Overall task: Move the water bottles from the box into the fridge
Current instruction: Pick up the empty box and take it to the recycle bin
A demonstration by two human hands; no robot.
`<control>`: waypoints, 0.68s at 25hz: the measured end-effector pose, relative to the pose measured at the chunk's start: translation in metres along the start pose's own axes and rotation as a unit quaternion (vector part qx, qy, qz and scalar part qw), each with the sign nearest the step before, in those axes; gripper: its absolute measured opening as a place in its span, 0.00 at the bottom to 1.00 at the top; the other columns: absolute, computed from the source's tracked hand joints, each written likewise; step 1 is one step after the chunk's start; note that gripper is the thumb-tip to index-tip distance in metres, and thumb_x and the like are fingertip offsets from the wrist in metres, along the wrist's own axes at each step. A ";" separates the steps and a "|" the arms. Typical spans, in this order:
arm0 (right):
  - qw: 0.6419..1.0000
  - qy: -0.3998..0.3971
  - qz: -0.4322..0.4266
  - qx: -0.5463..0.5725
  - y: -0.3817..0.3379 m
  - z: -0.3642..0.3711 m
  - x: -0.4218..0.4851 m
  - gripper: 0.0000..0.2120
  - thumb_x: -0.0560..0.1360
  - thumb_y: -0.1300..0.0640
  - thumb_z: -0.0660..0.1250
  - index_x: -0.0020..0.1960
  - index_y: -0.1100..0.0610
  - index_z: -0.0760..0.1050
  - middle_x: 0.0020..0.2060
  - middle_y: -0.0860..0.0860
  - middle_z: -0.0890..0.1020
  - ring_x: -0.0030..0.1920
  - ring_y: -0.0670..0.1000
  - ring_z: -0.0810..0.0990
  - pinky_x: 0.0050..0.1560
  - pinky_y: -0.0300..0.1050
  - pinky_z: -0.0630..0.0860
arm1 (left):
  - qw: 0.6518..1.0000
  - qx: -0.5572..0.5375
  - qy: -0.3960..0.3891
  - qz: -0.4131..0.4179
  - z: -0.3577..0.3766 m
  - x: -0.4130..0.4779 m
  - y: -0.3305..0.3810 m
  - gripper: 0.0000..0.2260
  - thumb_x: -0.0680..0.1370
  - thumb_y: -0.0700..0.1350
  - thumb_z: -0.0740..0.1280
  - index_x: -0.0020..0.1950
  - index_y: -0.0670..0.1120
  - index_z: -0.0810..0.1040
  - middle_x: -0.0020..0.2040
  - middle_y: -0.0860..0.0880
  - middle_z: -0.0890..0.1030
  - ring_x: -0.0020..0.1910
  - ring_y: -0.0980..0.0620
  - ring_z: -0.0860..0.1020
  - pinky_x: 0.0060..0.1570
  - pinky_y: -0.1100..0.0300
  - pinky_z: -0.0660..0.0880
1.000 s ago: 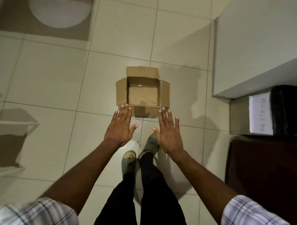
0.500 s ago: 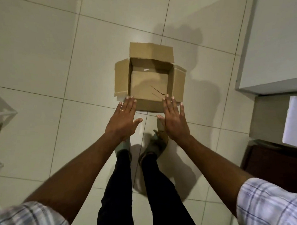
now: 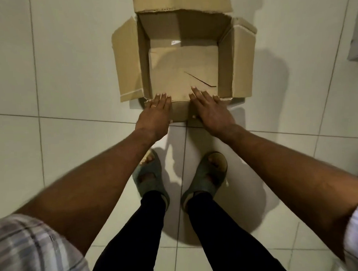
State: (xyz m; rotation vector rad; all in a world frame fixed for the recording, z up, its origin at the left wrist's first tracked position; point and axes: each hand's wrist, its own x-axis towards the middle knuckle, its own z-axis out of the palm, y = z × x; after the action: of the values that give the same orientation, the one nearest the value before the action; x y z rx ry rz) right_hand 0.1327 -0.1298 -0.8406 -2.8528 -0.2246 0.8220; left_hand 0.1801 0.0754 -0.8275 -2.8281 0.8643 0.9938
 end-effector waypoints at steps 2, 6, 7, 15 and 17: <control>1.000 0.018 -0.004 -0.003 0.008 0.010 0.007 0.24 0.80 0.59 0.65 0.74 0.56 0.63 0.71 0.59 0.72 0.67 0.60 0.74 0.67 0.60 0.72 | 0.998 0.006 0.052 -0.021 0.012 0.007 -0.001 0.31 0.76 0.38 0.67 0.78 0.43 0.60 0.75 0.42 0.66 0.74 0.42 0.65 0.72 0.47 0.62; 1.000 0.006 0.019 -0.013 0.008 -0.003 0.008 0.13 0.80 0.66 0.62 0.63 0.57 0.71 0.49 0.59 0.81 0.46 0.60 0.80 0.45 0.54 0.77 | 0.994 0.022 0.109 -0.009 0.005 0.011 0.000 0.21 0.74 0.32 0.66 0.64 0.47 0.77 0.57 0.44 0.82 0.55 0.42 0.79 0.55 0.49 0.74; 1.000 0.000 0.024 -0.017 0.005 -0.008 0.006 0.13 0.80 0.66 0.61 0.63 0.57 0.71 0.48 0.59 0.81 0.45 0.60 0.80 0.43 0.53 0.75 | 0.993 0.011 0.117 -0.013 0.002 0.010 -0.001 0.21 0.73 0.31 0.67 0.62 0.47 0.79 0.55 0.44 0.83 0.53 0.43 0.79 0.52 0.50 0.75; 0.993 0.040 -0.006 0.108 0.030 -0.115 -0.074 0.11 0.80 0.61 0.65 0.62 0.57 0.74 0.50 0.57 0.83 0.46 0.57 0.82 0.45 0.54 0.80 | 0.982 -0.082 0.166 0.035 -0.097 -0.038 0.036 0.25 0.69 0.40 0.76 0.66 0.49 0.77 0.61 0.45 0.81 0.59 0.43 0.78 0.59 0.48 0.74; 0.981 0.048 0.015 0.185 0.044 -0.144 -0.101 0.11 0.81 0.58 0.62 0.61 0.57 0.75 0.51 0.56 0.82 0.49 0.56 0.81 0.52 0.55 0.79 | 0.971 -0.092 0.215 0.044 -0.128 -0.049 0.051 0.24 0.72 0.39 0.73 0.68 0.47 0.75 0.64 0.45 0.78 0.63 0.43 0.75 0.64 0.49 0.71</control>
State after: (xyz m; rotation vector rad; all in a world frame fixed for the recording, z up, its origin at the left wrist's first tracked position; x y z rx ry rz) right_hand 0.1304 -0.2084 -0.6772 -2.5400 -0.0127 0.6486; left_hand 0.1955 0.0312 -0.6890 -3.2558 0.9779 0.4889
